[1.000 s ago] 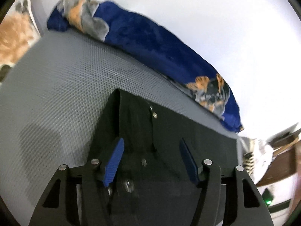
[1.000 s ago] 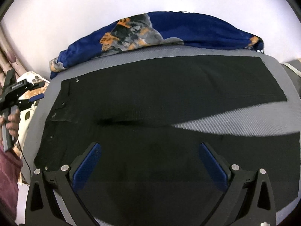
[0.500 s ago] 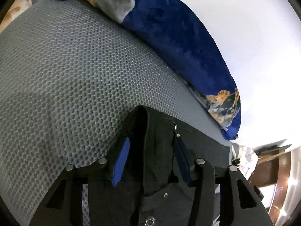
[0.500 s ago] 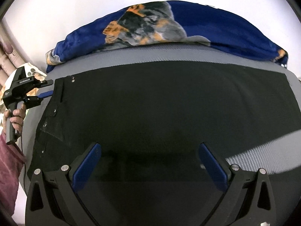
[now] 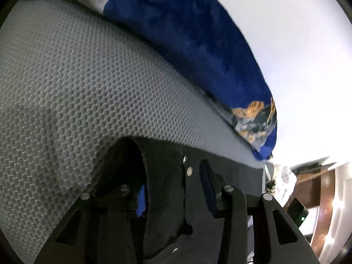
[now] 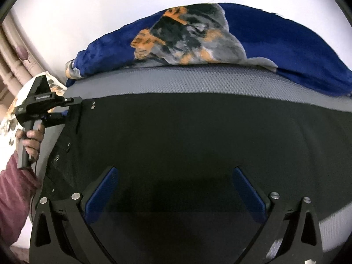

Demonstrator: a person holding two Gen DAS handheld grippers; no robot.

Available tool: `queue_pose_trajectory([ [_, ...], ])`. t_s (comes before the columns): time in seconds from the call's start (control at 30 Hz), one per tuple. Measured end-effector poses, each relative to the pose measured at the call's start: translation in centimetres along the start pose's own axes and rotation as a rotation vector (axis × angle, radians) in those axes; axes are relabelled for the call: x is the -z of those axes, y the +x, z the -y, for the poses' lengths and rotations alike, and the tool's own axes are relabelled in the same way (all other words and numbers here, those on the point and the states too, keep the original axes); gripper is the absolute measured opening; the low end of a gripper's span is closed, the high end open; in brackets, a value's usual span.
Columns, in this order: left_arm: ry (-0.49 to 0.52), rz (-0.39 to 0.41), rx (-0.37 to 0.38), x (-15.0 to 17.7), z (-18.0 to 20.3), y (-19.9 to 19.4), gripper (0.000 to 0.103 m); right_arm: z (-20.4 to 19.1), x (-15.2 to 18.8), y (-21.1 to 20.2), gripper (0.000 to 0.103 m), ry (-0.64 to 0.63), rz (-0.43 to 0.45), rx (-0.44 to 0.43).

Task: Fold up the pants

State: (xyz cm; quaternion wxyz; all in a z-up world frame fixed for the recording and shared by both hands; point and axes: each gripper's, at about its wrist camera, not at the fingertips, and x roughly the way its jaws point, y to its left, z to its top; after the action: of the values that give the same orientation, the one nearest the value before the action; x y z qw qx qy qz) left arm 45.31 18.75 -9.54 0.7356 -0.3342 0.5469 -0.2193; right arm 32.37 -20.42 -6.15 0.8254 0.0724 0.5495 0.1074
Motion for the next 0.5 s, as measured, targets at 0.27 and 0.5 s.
queue_pose_trajectory([
  [0.27,0.033,0.083,0.044,1.9,3.2,-0.9,0.009,2.4,-6.5,1.6,0.103,-0.230,-0.033,-0.052],
  [0.5,0.159,0.190,0.136,5.2,7.3,-5.5,0.010,2.2,-10.4,3.9,0.098,-0.519,-0.210,-0.228],
])
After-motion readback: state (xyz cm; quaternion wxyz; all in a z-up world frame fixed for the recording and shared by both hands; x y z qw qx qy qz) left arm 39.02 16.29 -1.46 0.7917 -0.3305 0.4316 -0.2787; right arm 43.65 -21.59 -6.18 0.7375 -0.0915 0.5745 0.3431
